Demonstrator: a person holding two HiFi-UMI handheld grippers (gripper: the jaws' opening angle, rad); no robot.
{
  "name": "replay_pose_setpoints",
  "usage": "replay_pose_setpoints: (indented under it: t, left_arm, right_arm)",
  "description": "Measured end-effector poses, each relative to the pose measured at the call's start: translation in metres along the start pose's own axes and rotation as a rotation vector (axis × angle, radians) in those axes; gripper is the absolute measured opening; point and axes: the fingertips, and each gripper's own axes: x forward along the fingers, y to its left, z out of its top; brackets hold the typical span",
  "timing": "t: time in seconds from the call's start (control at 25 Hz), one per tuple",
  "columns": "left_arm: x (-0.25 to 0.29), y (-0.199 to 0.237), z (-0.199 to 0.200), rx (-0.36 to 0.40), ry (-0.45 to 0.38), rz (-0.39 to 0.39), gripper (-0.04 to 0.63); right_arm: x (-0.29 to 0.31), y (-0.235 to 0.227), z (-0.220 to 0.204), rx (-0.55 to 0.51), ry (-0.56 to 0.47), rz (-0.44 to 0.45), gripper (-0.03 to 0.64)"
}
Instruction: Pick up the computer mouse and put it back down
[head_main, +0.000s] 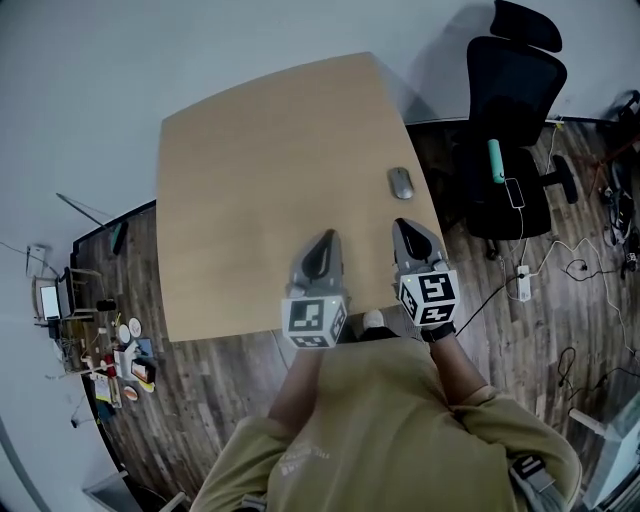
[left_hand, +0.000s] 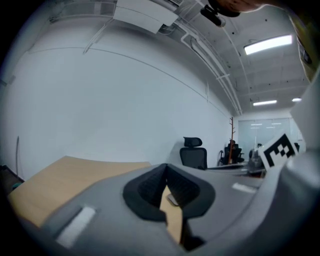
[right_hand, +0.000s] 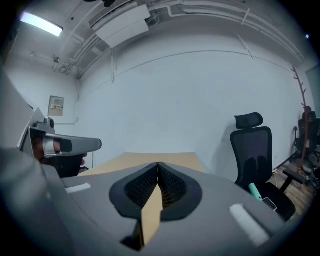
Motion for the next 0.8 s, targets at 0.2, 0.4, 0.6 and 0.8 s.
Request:
replay_pose_setpoints:
  t: [0.2, 0.4, 0.6, 0.8]
  left_arm:
    - [0.054, 0.010, -0.015, -0.008, 0.053, -0.065, 0.002]
    - [0.104, 0.015, -0.039, -0.029, 0.134, -0.140, 0.002]
    - [0.146, 0.023, -0.065, -0.046, 0.207, -0.180, 0.002]
    - [0.176, 0.036, -0.091, -0.071, 0.274, -0.204, 0.002]
  right_arm:
    - [0.043, -0.046, -0.023, 0.006, 0.096, -0.055, 0.008]
    - [0.085, -0.090, -0.064, 0.036, 0.256, -0.101, 0.058]
    - [0.130, -0.127, -0.105, 0.061, 0.370, -0.138, 0.097]
    - [0.174, -0.150, -0.147, 0.122, 0.481, -0.145, 0.183]
